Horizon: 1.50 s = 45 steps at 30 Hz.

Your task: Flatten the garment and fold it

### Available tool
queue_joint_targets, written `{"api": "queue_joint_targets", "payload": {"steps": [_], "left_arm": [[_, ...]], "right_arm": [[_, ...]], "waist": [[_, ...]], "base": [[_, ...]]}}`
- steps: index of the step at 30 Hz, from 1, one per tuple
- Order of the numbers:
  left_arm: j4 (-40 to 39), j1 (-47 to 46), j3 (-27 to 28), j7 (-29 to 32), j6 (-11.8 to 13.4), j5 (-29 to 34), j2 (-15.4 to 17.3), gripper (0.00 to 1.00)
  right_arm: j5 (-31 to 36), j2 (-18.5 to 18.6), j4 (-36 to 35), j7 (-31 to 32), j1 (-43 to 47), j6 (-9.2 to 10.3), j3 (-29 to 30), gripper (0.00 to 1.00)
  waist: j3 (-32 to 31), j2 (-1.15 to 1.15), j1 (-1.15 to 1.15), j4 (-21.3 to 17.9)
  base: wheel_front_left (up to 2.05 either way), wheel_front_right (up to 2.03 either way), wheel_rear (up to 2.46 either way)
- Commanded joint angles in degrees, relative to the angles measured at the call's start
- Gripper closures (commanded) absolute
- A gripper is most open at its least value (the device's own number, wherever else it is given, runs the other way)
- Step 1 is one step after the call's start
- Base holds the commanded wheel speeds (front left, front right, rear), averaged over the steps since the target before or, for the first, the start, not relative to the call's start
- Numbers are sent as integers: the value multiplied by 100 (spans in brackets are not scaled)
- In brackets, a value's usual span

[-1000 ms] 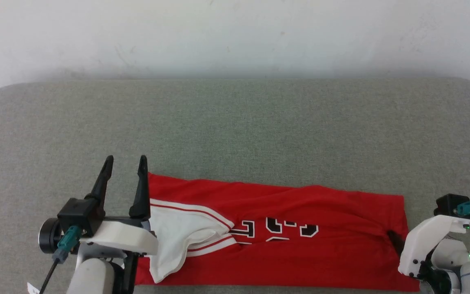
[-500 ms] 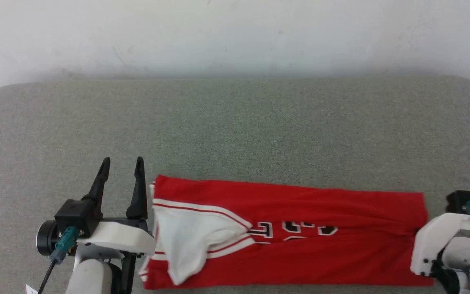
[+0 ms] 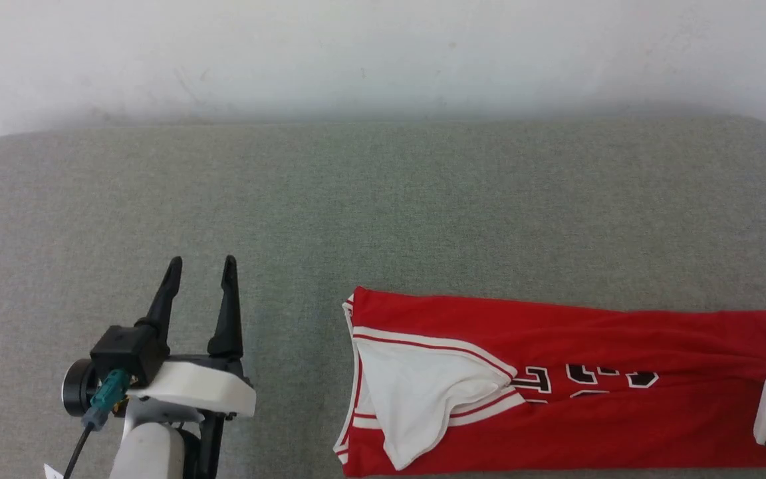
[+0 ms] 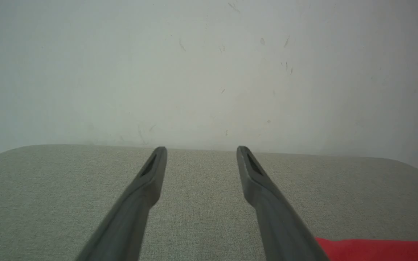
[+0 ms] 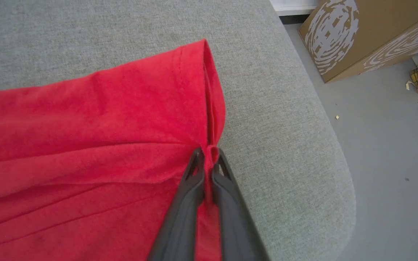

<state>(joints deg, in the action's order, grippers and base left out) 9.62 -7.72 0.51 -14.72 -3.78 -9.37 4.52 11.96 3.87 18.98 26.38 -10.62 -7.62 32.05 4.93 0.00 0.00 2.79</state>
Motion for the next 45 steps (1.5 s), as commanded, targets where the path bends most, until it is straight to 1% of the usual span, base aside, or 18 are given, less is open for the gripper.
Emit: {"api": "queue_joint_targets", "payload": {"steps": [1, 4, 6, 8, 11, 13, 15, 17, 20, 22, 23, 24, 28, 32, 38, 43, 44, 45], "left_arm": [[13, -22, 42, -28, -43, 75, -28, 0], [32, 13, 65, -28, -57, 97, -43, 0], [47, 43, 77, -28, -70, 110, -50, 0], [65, 65, 78, -28, -88, 123, -56, 0], [91, 82, 79, -28, -113, 137, -64, 0], [108, 81, 76, -28, -129, 145, -69, 0], [126, 73, 67, -28, -145, 157, -73, 0], [140, 54, 50, -28, -158, 169, -78, 0], [143, 6, 43, -28, -170, 173, -86, 0], [131, -27, 31, -28, -176, 178, -93, 0], [131, -27, 31, -28, -176, 178, -93, 0], [129, -48, 20, -28, -180, 180, -96, 0], [133, -144, -16, -28, -193, 177, -111, 0], [130, -223, -33, -28, -197, 170, -124, 0], [149, -345, -38, -28, -210, 162, -138, 0], [172, -402, -59, -28, -212, 157, -149, 0], [174, -409, -66, -28, -209, 155, -151, 0], [178, -414, -75, -28, -205, 153, -152, 0]], "right_arm": [[20, 5, -53, -20, -95, 13, -78, 100], [-148, -15, -335, 207, 16, 13, -427, 100], [-384, -34, -763, 483, 155, 13, -715, 100], [-659, -55, -1328, 868, 351, 13, -955, 100], [-1133, -77, -2445, 1499, 704, 13, -1450, 100], [-1374, -85, -3211, 1899, 921, 13, -1853, 100], [-1587, -90, -3833, 2224, 1086, 13, -2301, 100], [-1717, -92, -4263, 2437, 1167, 13, -2740, 100], [-1843, -95, -4604, 2548, 1100, 13, -3313, 100], [-1895, -97, -4586, 2524, 965, 13, -3680, 100], [-1895, -97, -4586, 2524, 965, 13, -3680, 100], [-1931, -97, -4518, 2497, 885, 13, -3858, 100], [-2098, -98, -4050, 2220, 496, 13, -4477, 100], [-2185, -98, -3381, 1889, 64, 13, -5080, 100], [-2358, -99, -2196, 1378, -523, 13, -5882, 100], [-2483, -99, -1236, 1159, -843, 13, -6305, 100], [-2499, -99, -1071, 1123, -891, 13, -6368, 96], [-2563, -99, -921, 1100, -918, 13, -6419, 62]], "waist": [[-28, 0, 0, -3], [-81, 0, 0, -8], [-121, 0, 0, -7], [-156, 0, 0, 2], [-199, 0, 0, 25], [-219, 0, 0, 45], [-224, 0, 0, 71], [-215, 0, 0, 106], [-171, 0, 0, 160], [-121, 0, 0, 200], [-121, 0, 0, 200], [-93, 0, 0, 228], [32, 0, 0, 343], [173, 0, 0, 461], [373, 0, 0, 610], [459, 0, 0, 669], [470, 0, 0, 674], [472, 0, 0, 679]], "base": [[0, 0, 0], [0, 0, 0], [0, 0, 0], [0, 0, 0], [0, 0, 0], [0, 0, 0], [0, 0, 0], [0, 0, 0], [0, 0, 0], [0, 0, 0], [0, 0, 0], [0, 0, 0], [0, 0, 0], [0, 0, 0], [0, 0, 0], [0, 0, 0], [0, 0, 0], [0, 0, 0]]}}
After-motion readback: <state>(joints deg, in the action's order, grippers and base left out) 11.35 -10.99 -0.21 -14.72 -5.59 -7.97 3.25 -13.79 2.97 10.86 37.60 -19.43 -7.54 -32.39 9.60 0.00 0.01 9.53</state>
